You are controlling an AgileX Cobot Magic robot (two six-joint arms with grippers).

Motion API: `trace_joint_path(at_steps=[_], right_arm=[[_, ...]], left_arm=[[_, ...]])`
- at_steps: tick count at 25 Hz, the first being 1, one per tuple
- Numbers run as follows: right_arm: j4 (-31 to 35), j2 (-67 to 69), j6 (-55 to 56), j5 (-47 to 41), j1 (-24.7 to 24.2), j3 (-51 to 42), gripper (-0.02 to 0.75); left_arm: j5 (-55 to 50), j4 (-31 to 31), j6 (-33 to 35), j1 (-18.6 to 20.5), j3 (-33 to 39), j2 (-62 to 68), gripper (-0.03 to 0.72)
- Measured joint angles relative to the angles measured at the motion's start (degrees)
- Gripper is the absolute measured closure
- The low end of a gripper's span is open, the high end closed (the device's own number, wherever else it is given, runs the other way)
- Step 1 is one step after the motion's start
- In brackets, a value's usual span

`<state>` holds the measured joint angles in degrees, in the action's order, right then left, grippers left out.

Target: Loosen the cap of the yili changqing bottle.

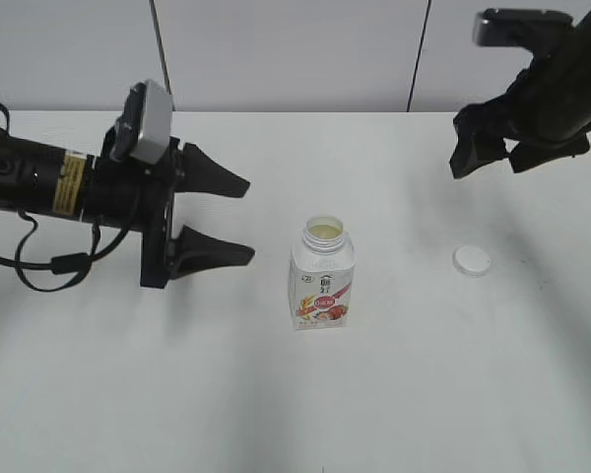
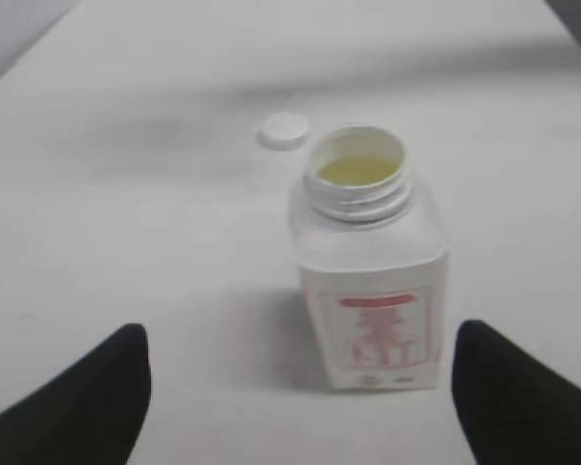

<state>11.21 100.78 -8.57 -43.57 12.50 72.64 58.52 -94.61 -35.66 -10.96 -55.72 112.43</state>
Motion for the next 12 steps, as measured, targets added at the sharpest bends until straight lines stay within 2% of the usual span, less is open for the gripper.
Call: trace_joint_path(at_steps=[6,9,12], right_arm=[[-2.4,-4.4,-1.3,5.6,0.0,0.0,0.143],[-5.3,-5.5,-1.3,7.9,0.0,0.0,0.143],[-7.9,-5.9,-1.3,10.2,0.0,0.0,0.143]], left_arm=[[-21.2,2.4,-2.7,1.0,0.0,-9.8,0.116],[-35.0,7.8,-2.8,1.0,0.0,-13.7,0.116],[-48.8,16.0,-2.9,1.0,0.0,-16.7,0.116]])
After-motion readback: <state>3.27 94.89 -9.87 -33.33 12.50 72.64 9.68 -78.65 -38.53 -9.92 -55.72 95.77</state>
